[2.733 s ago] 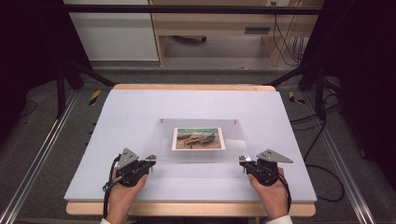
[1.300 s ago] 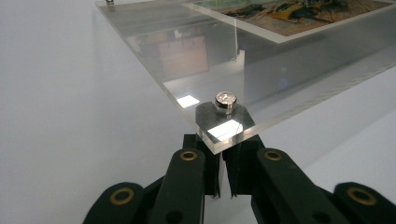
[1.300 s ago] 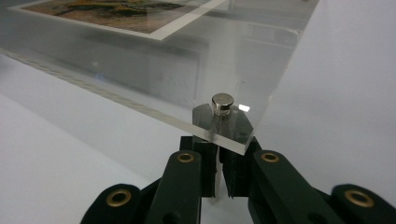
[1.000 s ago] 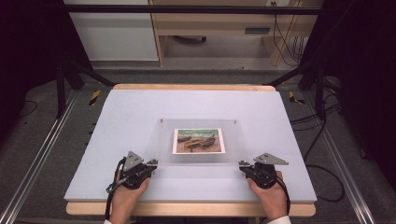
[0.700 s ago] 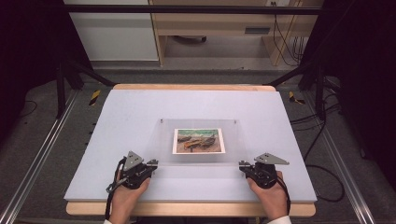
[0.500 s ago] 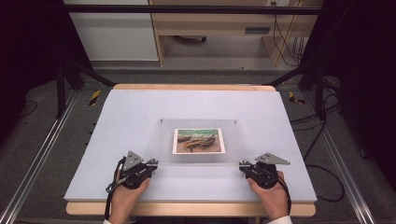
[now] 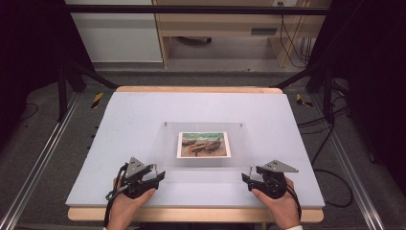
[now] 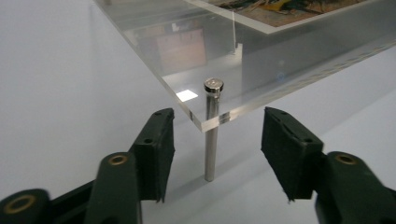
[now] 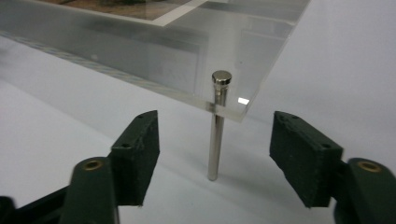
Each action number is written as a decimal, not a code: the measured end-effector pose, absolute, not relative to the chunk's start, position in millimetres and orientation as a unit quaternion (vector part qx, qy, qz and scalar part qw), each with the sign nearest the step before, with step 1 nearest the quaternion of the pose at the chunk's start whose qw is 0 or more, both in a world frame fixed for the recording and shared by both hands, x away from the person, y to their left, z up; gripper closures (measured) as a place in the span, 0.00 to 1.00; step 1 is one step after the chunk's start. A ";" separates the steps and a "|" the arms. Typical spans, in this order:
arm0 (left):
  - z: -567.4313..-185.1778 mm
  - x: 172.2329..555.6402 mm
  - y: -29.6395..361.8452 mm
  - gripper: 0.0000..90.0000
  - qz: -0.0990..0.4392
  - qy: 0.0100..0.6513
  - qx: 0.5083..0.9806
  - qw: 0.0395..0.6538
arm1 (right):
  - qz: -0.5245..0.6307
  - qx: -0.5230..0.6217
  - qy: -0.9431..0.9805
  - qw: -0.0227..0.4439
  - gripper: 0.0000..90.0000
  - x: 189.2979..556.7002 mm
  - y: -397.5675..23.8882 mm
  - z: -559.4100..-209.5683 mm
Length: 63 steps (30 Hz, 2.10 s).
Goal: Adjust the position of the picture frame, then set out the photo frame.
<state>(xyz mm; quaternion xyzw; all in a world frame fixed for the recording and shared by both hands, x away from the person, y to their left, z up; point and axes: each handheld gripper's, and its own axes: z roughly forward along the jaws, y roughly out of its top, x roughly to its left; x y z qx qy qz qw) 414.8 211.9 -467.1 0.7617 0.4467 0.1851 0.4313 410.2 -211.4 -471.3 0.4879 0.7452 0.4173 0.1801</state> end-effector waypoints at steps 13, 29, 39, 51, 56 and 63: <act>-456.0 415.3 219.5 0.14 0.161 0.440 0.748 0.470 | 0.446 0.486 0.730 0.178 0.14 401.8 -214.1 -459.8; -416.3 458.6 212.1 0.10 0.137 0.427 0.764 0.463 | 0.461 0.469 0.725 0.203 0.20 433.1 -206.3 -419.8; -439.2 466.0 213.3 0.15 0.144 0.460 0.745 0.461 | 0.450 0.487 0.732 0.152 0.22 456.0 -197.7 -440.3; -447.8 465.5 208.7 0.19 0.121 0.476 0.745 0.451 | 0.453 0.492 0.728 0.150 0.23 459.3 -198.3 -443.3; -448.8 465.7 207.3 0.15 0.104 0.483 0.743 0.451 | 0.449 0.496 0.727 0.154 0.21 459.7 -199.9 -443.3; -453.2 468.7 211.2 0.14 0.070 0.500 0.730 0.460 | 0.441 0.512 0.726 0.124 0.17 463.1 -201.6 -449.4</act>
